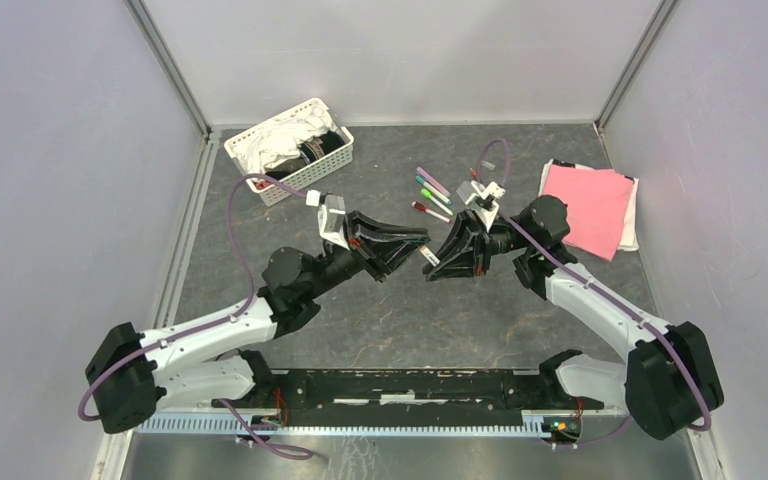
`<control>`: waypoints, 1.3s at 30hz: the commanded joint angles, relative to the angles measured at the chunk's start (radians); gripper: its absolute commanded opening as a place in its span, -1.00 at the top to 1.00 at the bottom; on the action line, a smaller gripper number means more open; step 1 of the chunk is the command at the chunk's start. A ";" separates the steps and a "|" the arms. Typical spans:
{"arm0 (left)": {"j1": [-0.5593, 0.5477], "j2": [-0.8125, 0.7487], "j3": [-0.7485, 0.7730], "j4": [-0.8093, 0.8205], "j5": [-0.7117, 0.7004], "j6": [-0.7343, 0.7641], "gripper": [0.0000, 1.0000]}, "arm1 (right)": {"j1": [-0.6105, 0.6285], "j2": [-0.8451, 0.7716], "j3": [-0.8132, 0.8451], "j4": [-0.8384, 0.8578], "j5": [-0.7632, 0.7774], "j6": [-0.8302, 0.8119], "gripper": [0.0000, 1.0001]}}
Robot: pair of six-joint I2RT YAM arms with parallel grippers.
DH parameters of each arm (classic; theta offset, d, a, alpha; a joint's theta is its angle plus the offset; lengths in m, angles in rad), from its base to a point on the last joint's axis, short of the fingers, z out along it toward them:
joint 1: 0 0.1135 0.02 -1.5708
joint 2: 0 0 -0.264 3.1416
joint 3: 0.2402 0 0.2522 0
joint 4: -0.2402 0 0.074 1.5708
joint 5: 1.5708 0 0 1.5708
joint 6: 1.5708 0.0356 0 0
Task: Insert the pens into the pen caps
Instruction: Press the pen cap onto the pen.
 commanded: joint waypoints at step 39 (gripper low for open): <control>-0.256 0.211 -0.136 -0.359 0.139 0.178 0.95 | 0.013 -0.014 0.138 0.176 0.273 0.091 1.00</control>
